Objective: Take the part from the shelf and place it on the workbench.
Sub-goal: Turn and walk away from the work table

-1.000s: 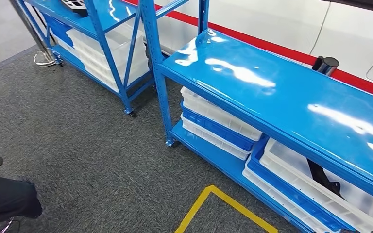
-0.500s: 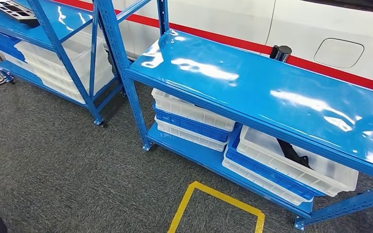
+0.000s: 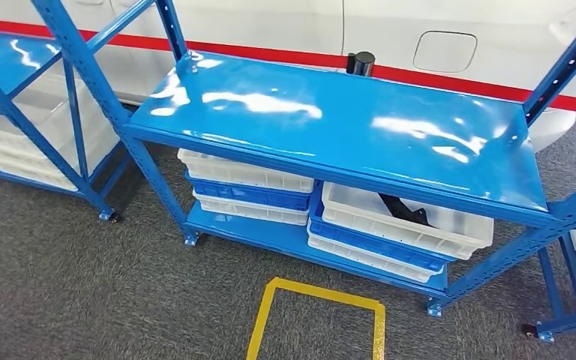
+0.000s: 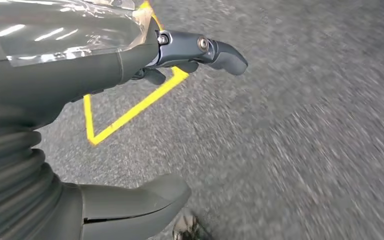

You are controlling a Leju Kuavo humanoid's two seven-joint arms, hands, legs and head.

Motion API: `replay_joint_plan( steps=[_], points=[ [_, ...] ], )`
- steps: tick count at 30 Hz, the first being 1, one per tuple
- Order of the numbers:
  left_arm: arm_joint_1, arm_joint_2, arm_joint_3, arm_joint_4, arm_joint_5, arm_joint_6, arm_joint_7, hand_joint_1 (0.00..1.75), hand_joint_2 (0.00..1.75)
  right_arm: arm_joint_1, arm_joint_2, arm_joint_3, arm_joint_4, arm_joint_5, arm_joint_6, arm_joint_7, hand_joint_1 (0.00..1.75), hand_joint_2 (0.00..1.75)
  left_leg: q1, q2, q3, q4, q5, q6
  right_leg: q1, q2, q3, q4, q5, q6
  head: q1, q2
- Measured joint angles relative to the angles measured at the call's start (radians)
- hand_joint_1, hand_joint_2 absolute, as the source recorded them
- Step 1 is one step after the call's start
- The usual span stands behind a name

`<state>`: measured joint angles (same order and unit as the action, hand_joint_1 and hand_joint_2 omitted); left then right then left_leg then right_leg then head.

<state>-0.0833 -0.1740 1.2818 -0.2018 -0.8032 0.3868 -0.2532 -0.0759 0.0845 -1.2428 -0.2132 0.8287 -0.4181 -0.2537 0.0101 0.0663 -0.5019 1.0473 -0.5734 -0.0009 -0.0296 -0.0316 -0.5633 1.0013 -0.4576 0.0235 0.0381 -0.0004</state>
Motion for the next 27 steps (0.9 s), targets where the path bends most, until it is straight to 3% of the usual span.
replay_joint_plan(
  steps=[1,3,4,5,7,9,11,13,15,17,19,20,21,23,25,26,27],
  points=[
    [0.001,0.000,0.000,0.000,-0.001,0.000,0.000,0.00,1.75,-0.001,0.000,0.000,0.000,-0.001,0.000,0.000,0.00,0.00,0.002,-0.035,-0.026,0.058,-0.034,-0.002,-0.002,0.013,-0.002,-0.001,0.002,-0.006,-0.002,0.000],
    [0.004,0.001,0.000,0.000,-0.001,0.000,0.000,0.00,1.75,-0.003,0.000,0.000,0.000,-0.001,0.000,0.000,0.00,0.00,0.002,-0.064,-0.094,0.191,-0.094,-0.003,0.001,0.041,-0.005,0.000,0.004,-0.014,-0.002,0.000],
    [0.005,0.001,0.000,0.000,-0.001,0.000,0.000,0.00,1.75,-0.001,0.000,0.000,0.000,-0.002,0.000,0.000,0.00,0.00,0.003,-0.067,-0.117,0.229,-0.099,-0.003,0.001,0.057,-0.005,0.000,0.004,-0.015,-0.002,0.000],
    [0.006,0.002,0.000,0.000,-0.002,-0.001,0.000,0.00,1.75,0.001,0.000,0.000,0.000,-0.002,0.000,0.001,0.00,0.00,0.004,-0.069,-0.124,0.231,-0.083,-0.003,0.001,0.072,-0.005,0.001,0.005,-0.015,-0.002,0.000],
    [0.007,0.004,0.000,0.000,-0.003,-0.001,0.000,0.00,1.75,0.003,0.001,0.000,0.000,-0.004,0.000,0.001,0.00,0.00,0.010,-0.085,-0.085,0.130,-0.007,-0.002,0.000,0.104,-0.004,0.004,0.005,-0.014,-0.002,0.000],
    [0.007,0.005,-0.001,0.000,-0.004,-0.002,0.000,0.00,1.75,0.001,0.002,0.000,0.000,-0.006,0.000,0.001,0.00,0.00,0.016,-0.129,-0.040,0.010,0.048,0.000,0.003,0.132,-0.007,0.009,0.005,-0.005,-0.002,0.000],
    [0.006,0.007,-0.001,0.000,-0.004,-0.002,0.000,0.00,1.75,0.002,0.002,0.000,0.000,-0.006,-0.001,0.001,0.00,0.00,0.013,-0.146,-0.027,-0.032,0.054,0.007,0.006,0.156,-0.017,0.008,0.007,0.011,-0.001,0.000],
    [0.004,0.007,-0.001,0.000,-0.004,-0.002,0.000,0.00,1.75,0.008,0.002,0.000,0.000,-0.006,-0.002,0.001,0.00,0.00,0.009,-0.121,-0.022,-0.038,0.058,0.023,0.002,0.167,-0.026,0.006,0.009,0.026,0.000,0.000],
    [0.004,0.007,-0.001,0.000,-0.004,-0.002,-0.001,0.00,1.75,0.011,0.002,0.000,0.000,-0.006,-0.002,0.000,0.00,0.00,0.010,-0.094,-0.015,-0.048,0.067,0.040,0.005,0.123,-0.050,0.049,-0.014,0.028,0.004,0.000],
    [0.007,0.008,-0.001,0.000,-0.004,-0.002,-0.001,0.00,1.75,0.007,0.001,0.000,0.000,-0.006,-0.002,0.000,0.00,0.00,0.008,-0.063,-0.014,-0.051,0.071,0.048,0.008,0.065,-0.107,0.166,-0.071,0.018,0.009,0.000],
    [0.009,0.008,-0.001,0.000,-0.004,-0.002,-0.001,0.00,1.75,0.005,0.001,0.000,0.000,-0.006,-0.002,0.000,0.00,0.00,0.005,-0.032,-0.015,-0.050,0.070,0.050,0.007,0.046,-0.159,0.276,-0.110,0.020,0.011,0.000],
    [0.009,0.008,-0.001,0.000,-0.005,-0.002,-0.001,0.00,1.75,0.007,0.001,0.000,0.000,-0.007,-0.003,0.000,0.00,0.00,0.004,-0.018,-0.014,-0.050,0.068,0.049,0.006,0.041,-0.161,0.285,-0.108,0.027,0.011,0.000],
    [0.009,0.008,-0.001,0.000,-0.005,-0.002,-0.001,0.00,1.75,0.008,0.000,0.000,0.000,-0.008,-0.003,0.000,0.00,0.00,0.005,-0.005,-0.012,-0.050,0.066,0.047,0.005,0.034,-0.142,0.252,-0.092,0.036,0.011,0.000],
    [0.008,0.007,-0.002,0.000,-0.006,-0.002,-0.001,0.00,1.75,0.008,-0.001,0.000,0.000,-0.009,-0.004,0.000,0.00,0.00,0.004,0.019,-0.004,-0.049,0.058,0.038,0.004,-0.006,-0.068,0.114,-0.041,0.049,0.013,0.000],
    [0.008,0.007,-0.002,0.000,-0.008,-0.002,-0.001,0.00,1.75,0.005,-0.002,0.000,0.000,-0.009,-0.007,0.001,0.00,0.00,-0.002,0.039,0.003,-0.049,0.048,0.025,0.011,-0.043,-0.016,0.023,-0.010,0.044,0.013,0.000],
    [0.006,0.007,-0.002,0.000,-0.010,-0.002,-0.001,0.00,1.75,0.005,-0.001,0.000,0.000,-0.009,-0.010,0.001,0.00,0.00,-0.004,0.049,0.007,-0.050,0.043,0.019,0.014,-0.046,-0.010,0.013,-0.006,0.036,0.013,0.000],
    [0.003,0.007,-0.002,0.000,-0.012,-0.002,0.000,0.00,1.75,0.005,-0.001,0.000,0.000,-0.008,-0.014,0.001,0.00,0.00,-0.005,0.059,0.012,-0.052,0.040,0.014,0.017,-0.034,-0.011,0.012,-0.005,0.029,0.013,0.000]
  ],
)
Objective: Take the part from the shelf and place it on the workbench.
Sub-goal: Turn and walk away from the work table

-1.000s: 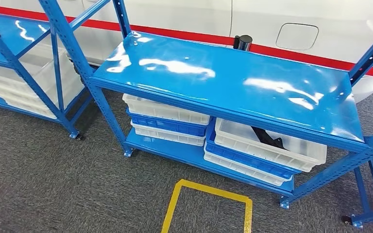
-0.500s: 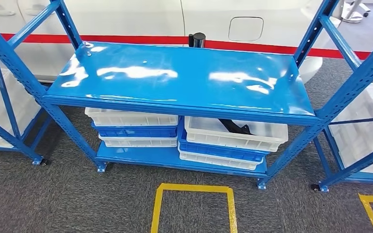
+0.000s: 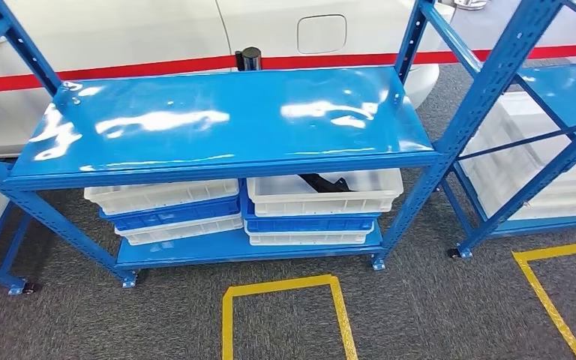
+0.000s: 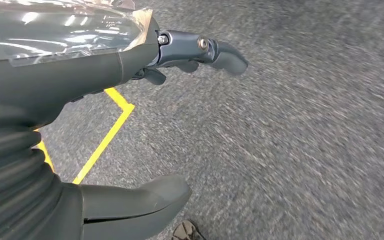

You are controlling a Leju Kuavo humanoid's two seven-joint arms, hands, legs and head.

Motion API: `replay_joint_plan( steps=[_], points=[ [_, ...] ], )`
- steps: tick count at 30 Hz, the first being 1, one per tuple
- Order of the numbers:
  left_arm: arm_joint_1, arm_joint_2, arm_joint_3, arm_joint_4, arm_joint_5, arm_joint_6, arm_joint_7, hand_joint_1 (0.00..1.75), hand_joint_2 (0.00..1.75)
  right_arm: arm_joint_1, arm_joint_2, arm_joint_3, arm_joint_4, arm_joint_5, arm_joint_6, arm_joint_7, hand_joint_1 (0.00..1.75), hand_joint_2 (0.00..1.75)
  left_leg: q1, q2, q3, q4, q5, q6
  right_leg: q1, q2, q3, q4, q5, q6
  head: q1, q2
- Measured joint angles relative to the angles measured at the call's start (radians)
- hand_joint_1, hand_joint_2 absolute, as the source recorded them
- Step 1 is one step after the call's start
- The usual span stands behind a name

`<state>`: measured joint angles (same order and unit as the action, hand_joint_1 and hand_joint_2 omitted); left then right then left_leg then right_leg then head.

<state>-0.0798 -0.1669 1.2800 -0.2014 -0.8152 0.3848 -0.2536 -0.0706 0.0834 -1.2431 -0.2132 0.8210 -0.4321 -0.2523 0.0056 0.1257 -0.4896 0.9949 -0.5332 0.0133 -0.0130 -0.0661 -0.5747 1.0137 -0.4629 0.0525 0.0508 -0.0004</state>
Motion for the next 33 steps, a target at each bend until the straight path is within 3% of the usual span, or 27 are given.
replay_joint_plan(
  steps=[1,3,5,7,8,9,11,13,16,18,20,22,33],
  points=[
    [-0.003,0.000,0.000,0.000,-0.002,0.000,0.000,0.00,1.75,0.001,0.000,0.000,0.000,0.003,-0.007,0.000,0.00,0.00,0.003,0.005,0.005,-0.001,-0.004,-0.006,-0.005,0.012,0.000,-0.001,0.000,-0.008,0.000,0.000],
    [-0.006,0.001,0.000,0.000,-0.003,0.000,0.000,0.00,1.75,0.002,0.001,0.000,0.000,0.015,-0.026,-0.001,0.00,0.00,0.009,-0.033,-0.002,0.030,-0.033,-0.016,-0.014,0.033,0.001,-0.004,0.003,-0.024,-0.004,0.000],
    [-0.005,0.001,-0.001,0.000,-0.004,0.000,0.001,0.00,1.75,0.000,0.002,0.000,0.000,0.023,-0.043,-0.001,0.00,0.00,0.013,-0.098,-0.053,0.140,-0.098,-0.021,-0.017,0.049,0.001,-0.005,0.005,-0.039,-0.008,0.000],
    [-0.003,0.002,-0.001,0.000,-0.005,0.000,0.002,0.00,1.75,0.000,0.003,0.000,0.000,0.024,-0.051,-0.001,0.00,0.00,0.014,-0.124,-0.119,0.261,-0.143,-0.023,-0.013,0.065,0.001,-0.004,0.006,-0.044,-0.009,0.000],
    [-0.002,0.002,-0.001,0.000,-0.006,0.000,0.003,0.00,1.75,0.001,0.003,0.000,0.000,0.024,-0.053,-0.001,0.00,0.44,0.014,-0.127,-0.136,0.281,-0.138,-0.024,-0.012,0.073,0.001,-0.004,0.005,-0.044,-0.009,0.000],
    [-0.002,0.002,-0.001,0.000,-0.006,0.000,0.004,0.00,1.75,0.001,0.004,0.000,0.000,0.024,-0.053,-0.001,0.00,0.87,0.015,-0.128,-0.134,0.262,-0.111,-0.023,-0.012,0.079,0.003,-0.004,0.005,-0.044,-0.009,0.000],
    [-0.002,0.003,-0.001,0.000,-0.007,0.000,0.005,0.00,1.75,0.002,0.005,0.000,0.000,0.023,-0.053,-0.001,0.00,1.75,0.019,-0.131,-0.088,0.141,-0.031,-0.020,-0.012,0.090,0.006,-0.003,0.005,-0.043,-0.009,0.000],
    [-0.003,0.003,-0.001,0.000,-0.007,-0.001,0.005,0.00,1.75,0.001,0.007,0.000,0.000,0.023,-0.053,-0.003,0.00,1.75,0.018,-0.135,-0.049,0.041,0.014,-0.014,-0.005,0.097,0.005,0.000,0.004,-0.036,-0.008,0.000],
    [-0.004,0.003,-0.002,0.000,-0.008,-0.002,0.005,0.00,1.75,0.003,0.005,0.000,0.000,0.022,-0.053,-0.008,0.00,1.75,0.010,-0.135,-0.044,0.017,0.022,-0.008,0.004,0.100,-0.003,0.000,-0.001,-0.030,-0.005,0.000],
    [-0.004,0.003,-0.001,0.000,-0.008,-0.002,0.005,0.00,1.75,0.004,0.004,0.000,0.000,0.022,-0.053,-0.012,0.00,0.87,0.004,-0.134,-0.043,0.017,0.022,-0.003,0.002,0.100,-0.004,-0.002,0.000,-0.027,-0.005,0.000],
    [-0.004,0.005,-0.001,0.000,-0.009,-0.003,0.005,0.00,1.75,0.003,0.004,0.000,0.000,0.021,-0.053,-0.014,0.00,0.87,-0.001,-0.134,-0.044,0.017,0.023,0.003,-0.002,0.100,-0.001,-0.004,0.002,-0.020,-0.005,0.000],
    [-0.004,0.006,-0.001,0.000,-0.010,-0.003,0.005,0.00,1.75,0.004,0.004,0.000,0.000,0.021,-0.053,-0.016,0.00,1.75,-0.003,-0.134,-0.045,0.018,0.025,0.006,-0.005,0.100,0.003,-0.005,0.005,-0.015,-0.005,0.000],
    [-0.004,0.006,-0.001,0.000,-0.016,0.019,0.027,0.00,1.75,0.004,0.003,0.000,0.000,0.031,-0.039,-0.029,0.00,1.75,-0.003,-0.134,-0.047,0.018,0.024,0.009,-0.004,0.100,0.003,-0.007,0.006,-0.011,-0.005,0.000]
  ],
)
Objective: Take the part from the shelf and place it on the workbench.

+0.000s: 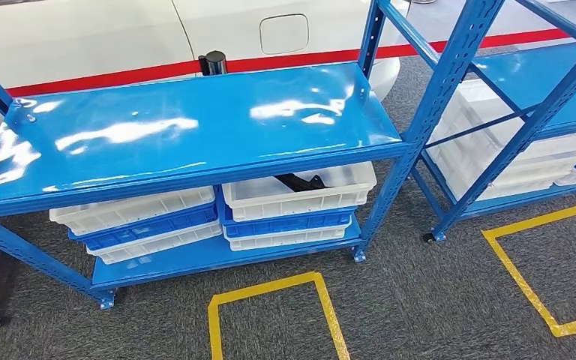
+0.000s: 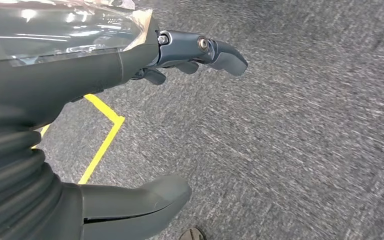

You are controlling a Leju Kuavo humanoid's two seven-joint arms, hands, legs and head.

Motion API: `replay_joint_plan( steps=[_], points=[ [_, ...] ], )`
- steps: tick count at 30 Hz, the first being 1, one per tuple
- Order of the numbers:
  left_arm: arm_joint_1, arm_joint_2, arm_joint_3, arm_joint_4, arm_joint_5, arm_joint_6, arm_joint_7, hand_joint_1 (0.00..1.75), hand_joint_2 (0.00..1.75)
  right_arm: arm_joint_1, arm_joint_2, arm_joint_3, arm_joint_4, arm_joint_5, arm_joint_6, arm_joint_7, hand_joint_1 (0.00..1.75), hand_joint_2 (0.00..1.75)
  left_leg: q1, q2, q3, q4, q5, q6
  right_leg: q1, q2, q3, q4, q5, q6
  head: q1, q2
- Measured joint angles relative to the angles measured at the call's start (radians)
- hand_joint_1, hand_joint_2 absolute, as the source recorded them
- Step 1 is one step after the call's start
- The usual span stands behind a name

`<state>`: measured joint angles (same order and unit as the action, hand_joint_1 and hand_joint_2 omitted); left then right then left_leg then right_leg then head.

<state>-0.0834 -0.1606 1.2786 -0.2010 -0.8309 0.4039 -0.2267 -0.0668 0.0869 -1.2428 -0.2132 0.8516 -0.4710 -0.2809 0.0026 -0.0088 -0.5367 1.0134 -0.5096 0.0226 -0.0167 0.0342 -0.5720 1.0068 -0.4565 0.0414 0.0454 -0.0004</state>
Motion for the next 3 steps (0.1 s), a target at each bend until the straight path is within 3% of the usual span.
replay_joint_plan(
  steps=[3],
  points=[
    [0.000,0.000,0.000,0.000,-0.003,0.002,0.001,0.00,1.75,0.000,-0.001,0.000,0.000,0.002,0.002,0.000,0.00,1.75,0.001,0.000,0.000,0.000,0.000,0.000,0.001,0.000,0.000,0.000,0.000,0.000,0.000,0.000]
  ],
)
